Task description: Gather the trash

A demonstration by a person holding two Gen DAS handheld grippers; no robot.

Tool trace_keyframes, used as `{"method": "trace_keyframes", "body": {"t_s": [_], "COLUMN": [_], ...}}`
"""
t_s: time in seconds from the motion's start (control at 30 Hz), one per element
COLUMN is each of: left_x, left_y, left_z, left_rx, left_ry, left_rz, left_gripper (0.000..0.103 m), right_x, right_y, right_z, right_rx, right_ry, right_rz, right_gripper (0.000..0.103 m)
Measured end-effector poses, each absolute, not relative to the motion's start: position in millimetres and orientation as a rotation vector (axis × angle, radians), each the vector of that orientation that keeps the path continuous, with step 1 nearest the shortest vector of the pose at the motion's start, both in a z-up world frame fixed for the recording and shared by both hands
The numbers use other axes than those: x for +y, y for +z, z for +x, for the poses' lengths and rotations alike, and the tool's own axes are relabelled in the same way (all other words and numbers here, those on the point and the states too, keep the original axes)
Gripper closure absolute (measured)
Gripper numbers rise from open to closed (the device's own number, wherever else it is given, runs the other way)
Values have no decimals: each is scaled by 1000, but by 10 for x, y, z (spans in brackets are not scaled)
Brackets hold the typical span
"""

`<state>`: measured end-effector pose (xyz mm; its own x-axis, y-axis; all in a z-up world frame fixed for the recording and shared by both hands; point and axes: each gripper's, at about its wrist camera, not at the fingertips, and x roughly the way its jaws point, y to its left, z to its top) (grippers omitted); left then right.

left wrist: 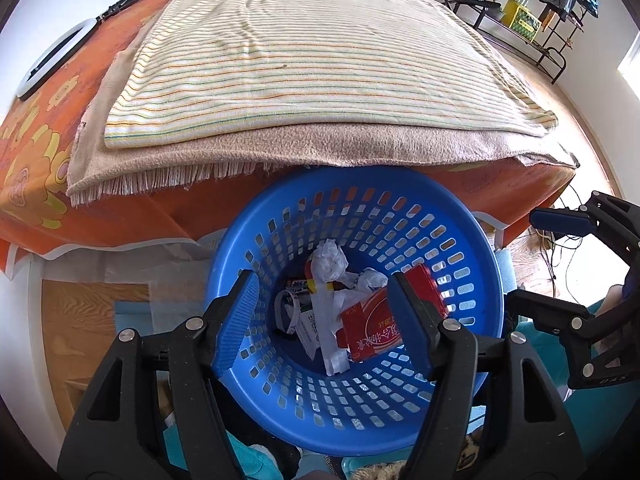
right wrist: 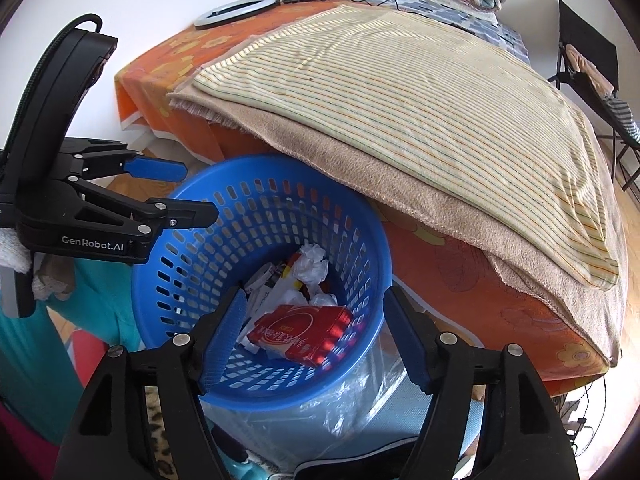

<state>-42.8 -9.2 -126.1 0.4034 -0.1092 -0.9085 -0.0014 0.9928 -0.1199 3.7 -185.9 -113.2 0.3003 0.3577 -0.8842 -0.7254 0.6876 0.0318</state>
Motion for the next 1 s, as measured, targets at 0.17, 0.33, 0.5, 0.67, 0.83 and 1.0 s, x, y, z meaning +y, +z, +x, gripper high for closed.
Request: {"method": "trace_keyframes", "body": {"t_s": [0.17, 0.33, 0.5, 0.67, 0.83, 1.0], "left_x": [-81, -85, -80, -82, -54, -72], "left_y": [-1229, -1142, -913, -554, -142, 228], "left_z": [-405, -371, -305, -197, -59, 110], "left_rx": [1155, 1147, 1097, 1014, 908, 808], "left_ry": [-65, -65, -65, -64, -65, -76], "left_rz": [-115, -115, -113, -92, -72, -64], "left_gripper": [34, 34, 34, 34, 32, 24], "right_x": [-1847, -1835, -1842, -1903, -2023, -2132], "right_y": [-1113, -1089, -971, -729, -412, -132], "right_z": [33, 29, 72, 204, 395, 619], "right_rx": [1045, 1058, 1056, 1022, 954, 888], "right_ry": [746, 753, 744, 728, 689, 643], "right_rz": [-412, -406, -384, -342, -290, -257], "right_gripper": [32, 32, 32, 32, 32, 32]}}
